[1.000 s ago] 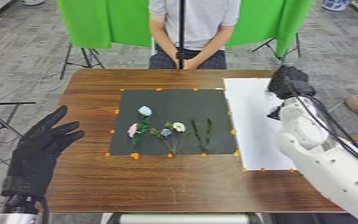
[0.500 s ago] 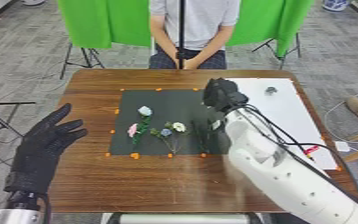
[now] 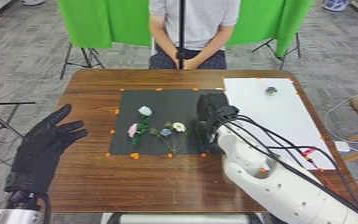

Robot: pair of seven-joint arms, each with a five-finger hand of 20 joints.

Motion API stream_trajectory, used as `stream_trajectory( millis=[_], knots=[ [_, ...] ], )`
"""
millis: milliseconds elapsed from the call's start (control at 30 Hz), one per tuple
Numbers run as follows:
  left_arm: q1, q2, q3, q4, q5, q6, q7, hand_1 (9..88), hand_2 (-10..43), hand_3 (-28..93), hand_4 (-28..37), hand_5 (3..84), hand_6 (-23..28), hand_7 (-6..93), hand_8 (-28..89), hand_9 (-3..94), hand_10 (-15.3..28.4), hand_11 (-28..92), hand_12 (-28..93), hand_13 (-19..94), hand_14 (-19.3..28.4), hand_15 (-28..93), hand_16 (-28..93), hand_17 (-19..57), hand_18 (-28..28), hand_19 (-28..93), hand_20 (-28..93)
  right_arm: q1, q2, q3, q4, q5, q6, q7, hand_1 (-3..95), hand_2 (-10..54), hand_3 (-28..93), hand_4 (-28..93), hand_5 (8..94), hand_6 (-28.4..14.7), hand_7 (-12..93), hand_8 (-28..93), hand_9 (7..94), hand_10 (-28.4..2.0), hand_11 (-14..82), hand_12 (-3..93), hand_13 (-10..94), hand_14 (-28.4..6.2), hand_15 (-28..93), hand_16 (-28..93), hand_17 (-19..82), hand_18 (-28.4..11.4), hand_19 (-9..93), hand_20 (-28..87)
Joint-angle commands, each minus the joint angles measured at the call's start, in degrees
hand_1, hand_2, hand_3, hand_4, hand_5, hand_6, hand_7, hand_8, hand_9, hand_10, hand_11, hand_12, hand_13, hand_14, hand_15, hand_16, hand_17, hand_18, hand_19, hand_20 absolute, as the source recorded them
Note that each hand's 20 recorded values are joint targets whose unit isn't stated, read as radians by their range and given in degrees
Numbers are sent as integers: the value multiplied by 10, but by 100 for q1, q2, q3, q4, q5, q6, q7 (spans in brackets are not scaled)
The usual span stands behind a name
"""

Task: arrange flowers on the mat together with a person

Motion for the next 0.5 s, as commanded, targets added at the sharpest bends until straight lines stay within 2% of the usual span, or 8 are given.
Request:
stream_trajectory(
  millis=[33, 200, 233, 267, 300, 333, 433, 500],
  knots=[
    [54, -19, 18, 37, -19, -16, -73, 193, 48, 778, -283, 330, 60, 160, -111, 366, 205, 277, 113, 258, 281, 547, -101, -96, 250, 504, 95, -175, 18, 267, -203, 5, -521, -129, 424, -95, 734, -282, 675, 36, 163, -110, 764, -103, 285, 210, 695, -67, 574, 182, 250, -169, 771, 47],
    [48, 30, 45, 36, -42, 34, -32, 196, 48, 779, -283, 332, 60, 160, -111, 369, 207, 282, 115, 259, 282, 549, -101, -96, 249, 504, 95, -192, 25, 272, -236, -18, -599, -115, 394, -95, 741, -283, 640, 31, 155, -126, 735, -112, 309, 192, 665, -79, 596, 176, 239, -178, 764, 52],
    [29, 13, 41, 35, -32, 19, -76, 196, 48, 779, -283, 332, 60, 160, -112, 369, 207, 282, 114, 259, 282, 549, -102, -96, 249, 504, 96, -199, 28, 268, -240, -43, -608, -92, 391, -95, 741, -283, 638, 30, 155, -126, 735, -112, 309, 192, 663, -80, 597, 176, 237, -179, 764, 53],
    [56, 32, 51, 36, -38, 42, -5, 196, 48, 779, -283, 332, 60, 160, -112, 369, 207, 282, 114, 259, 282, 549, -102, -96, 249, 504, 96, -180, 18, 267, -221, -93, -609, -123, 391, -95, 740, -283, 636, 29, 154, -126, 735, -112, 310, 191, 660, -81, 598, 175, 236, -181, 763, 54],
    [47, 4, 39, 27, -18, 10, -76, 196, 48, 780, -283, 333, 60, 160, -112, 368, 207, 281, 113, 258, 281, 549, -102, -96, 249, 504, 96, -219, 20, 304, -246, -81, -644, -113, 390, -95, 740, -283, 633, 27, 153, -126, 735, -112, 310, 191, 658, -82, 600, 175, 234, -182, 763, 55],
    [38, 5, 49, 37, -17, 5, -53, 197, 47, 780, -283, 333, 61, 160, -111, 368, 207, 280, 113, 258, 281, 549, -102, -96, 249, 504, 96, -209, 33, 318, -280, -15, -690, -92, 389, -95, 741, -283, 630, 27, 152, -125, 735, -112, 310, 191, 658, -82, 601, 173, 234, -182, 762, 56],
    [53, -58, 35, 27, 10, 1, -97, 199, 47, 781, -283, 333, 61, 159, -111, 367, 206, 281, 112, 258, 281, 551, -102, -96, 248, 504, 96, -214, 50, 358, -349, -10, -724, -93, 386, -95, 740, -283, 625, 27, 152, -124, 719, -114, 310, 190, 654, -85, 605, 169, 233, -184, 762, 61],
    [31, -113, 22, 28, 49, -46, -166, 199, 46, 782, -283, 334, 61, 159, -111, 367, 207, 281, 112, 258, 281, 550, -103, -96, 248, 504, 96, -227, 50, 406, -405, 42, -753, -98, 383, -95, 740, -283, 617, 23, 150, -124, 714, -115, 310, 189, 652, -86, 607, 168, 231, -187, 761, 63]
  ],
)
